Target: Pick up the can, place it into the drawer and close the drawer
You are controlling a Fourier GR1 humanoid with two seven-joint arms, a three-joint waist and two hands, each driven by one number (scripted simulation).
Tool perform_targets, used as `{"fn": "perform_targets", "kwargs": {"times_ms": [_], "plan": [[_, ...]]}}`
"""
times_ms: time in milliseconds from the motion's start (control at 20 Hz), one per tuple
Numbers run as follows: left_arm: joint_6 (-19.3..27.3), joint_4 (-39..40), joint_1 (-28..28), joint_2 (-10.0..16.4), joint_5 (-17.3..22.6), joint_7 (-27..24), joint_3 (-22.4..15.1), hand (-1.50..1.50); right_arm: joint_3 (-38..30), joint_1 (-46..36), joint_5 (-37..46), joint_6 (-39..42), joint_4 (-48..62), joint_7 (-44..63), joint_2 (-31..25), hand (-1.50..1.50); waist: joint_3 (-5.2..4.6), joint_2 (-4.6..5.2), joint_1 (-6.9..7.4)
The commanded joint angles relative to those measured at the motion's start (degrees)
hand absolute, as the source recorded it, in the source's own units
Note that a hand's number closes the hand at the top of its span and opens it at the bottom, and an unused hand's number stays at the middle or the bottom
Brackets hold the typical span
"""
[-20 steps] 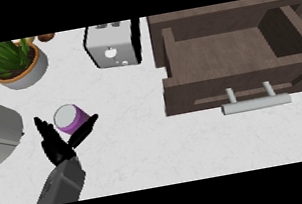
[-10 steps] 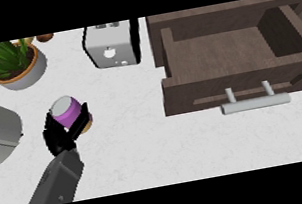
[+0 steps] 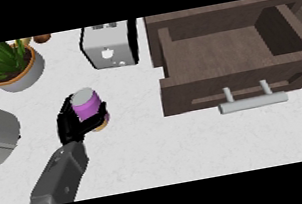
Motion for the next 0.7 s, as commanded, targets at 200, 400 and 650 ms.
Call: {"fn": "perform_targets", "kwargs": {"times_ms": [200, 400, 650], "plan": [[-10.7, -2.9, -2.8, 0.1, -4.3, 4.4, -5.4, 1.5, -1.2, 0.3, -0.1, -0.4, -1.0, 0.0, 0.0, -1.5, 0.07, -0.33, 1.18], [-8.4, -7.5, -5.1, -3.6, -4.7, 8.7, -6.6, 1.5, -2.5, 0.6, 1.2, -0.3, 0.7, -1.4, -0.6, -1.5, 0.12, -0.54, 1.54], [-3.8, -14.3, -8.4, -4.9, -6.8, 15.2, -9.2, 1.5, -3.9, -0.4, -0.7, 1.2, 3.7, -2.4, -1.9, -1.5, 0.14, -0.57, 1.65]]}}
